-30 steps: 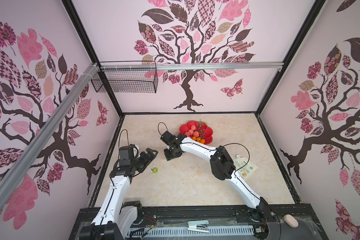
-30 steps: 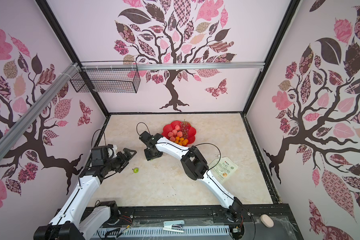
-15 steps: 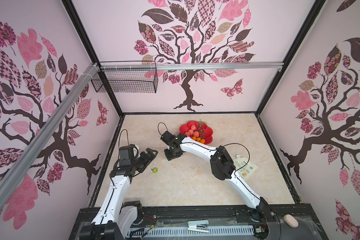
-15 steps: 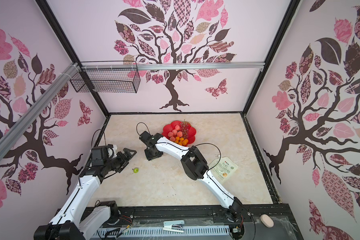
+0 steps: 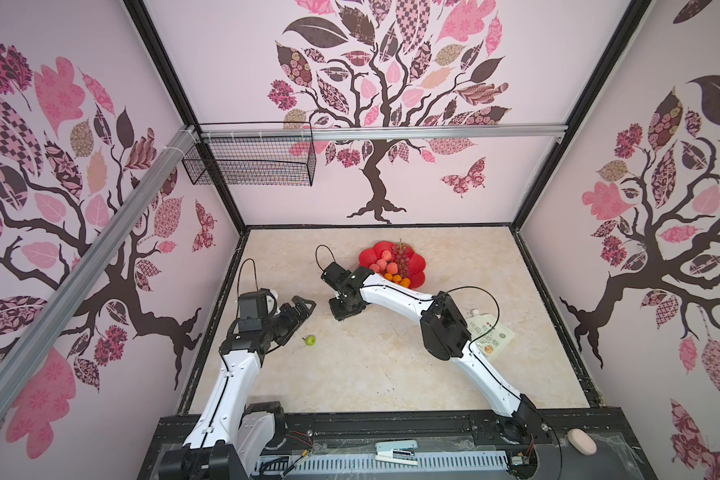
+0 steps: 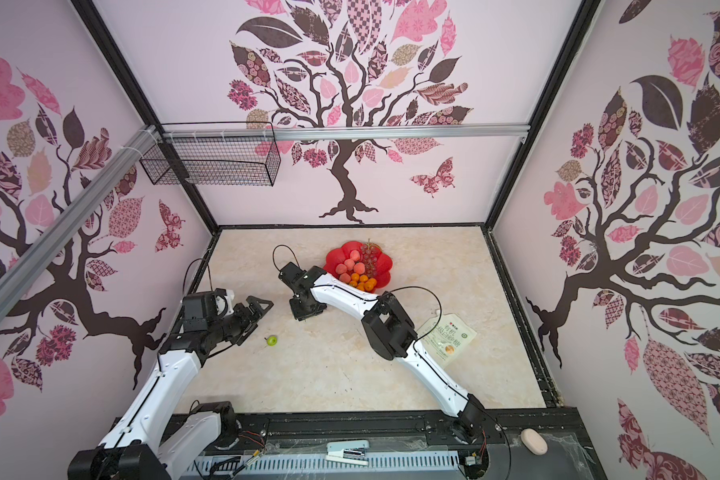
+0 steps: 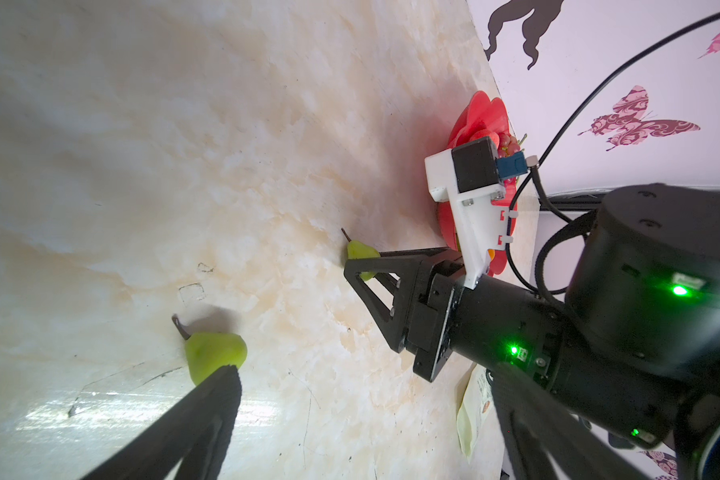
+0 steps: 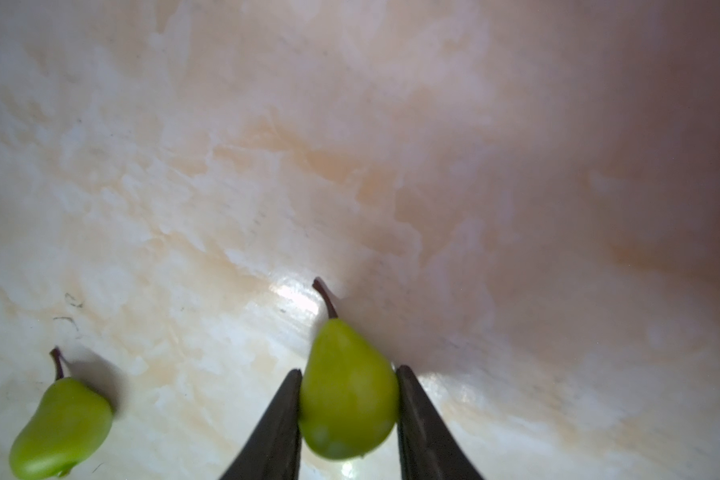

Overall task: Place and organize the fake fruits in the fruit bowl
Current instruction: 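Lower the right gripper and close it on the green pear, then lift the pear and carry it over the red bowl with the right gripper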

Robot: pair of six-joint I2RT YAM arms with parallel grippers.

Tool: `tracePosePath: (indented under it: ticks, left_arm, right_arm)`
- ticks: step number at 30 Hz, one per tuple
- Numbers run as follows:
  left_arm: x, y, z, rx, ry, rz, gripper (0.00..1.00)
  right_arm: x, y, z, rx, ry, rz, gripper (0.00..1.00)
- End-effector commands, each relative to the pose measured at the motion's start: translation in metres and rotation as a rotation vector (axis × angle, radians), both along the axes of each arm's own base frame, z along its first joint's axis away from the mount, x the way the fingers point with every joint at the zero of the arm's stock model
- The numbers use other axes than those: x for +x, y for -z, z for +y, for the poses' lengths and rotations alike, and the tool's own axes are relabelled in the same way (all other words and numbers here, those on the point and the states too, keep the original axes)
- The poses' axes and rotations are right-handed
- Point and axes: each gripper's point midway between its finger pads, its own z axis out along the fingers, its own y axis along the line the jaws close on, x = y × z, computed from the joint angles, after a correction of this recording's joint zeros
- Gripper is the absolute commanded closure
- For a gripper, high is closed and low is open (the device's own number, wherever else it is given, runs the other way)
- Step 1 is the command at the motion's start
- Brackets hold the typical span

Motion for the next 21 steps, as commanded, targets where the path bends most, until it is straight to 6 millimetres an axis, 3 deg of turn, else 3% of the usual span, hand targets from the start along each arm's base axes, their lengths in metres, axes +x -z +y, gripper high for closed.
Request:
tracePosePath:
  ticks: [1,7,10,21]
  left_arm:
    - [0.000,0.001,-0.003,-0.008,0.031,-0.016,0.02]
    - [0.005,-0.002,-0.010,-0.035,0.057,-0.025,0.02]
    - [0.007,-0.004,-0.013,-0.034,0.068,-0.030,0.02]
    - [0.022,-0.015,-0.043,-0.010,0.145,-0.066,0.02]
  right_arm:
    - [0.000,0.001,-0.005,-0.038,-0.014,-0.007,0.63]
    - [0.002,-0.031,-0.005,-0.002,-0.014,-0.047,0.64]
    - [0.005,-0.057,-0.009,0.030,0.002,-0.073,0.64]
    - [0.020,-0.090,-0.040,0.053,0.059,-0.110,0.64]
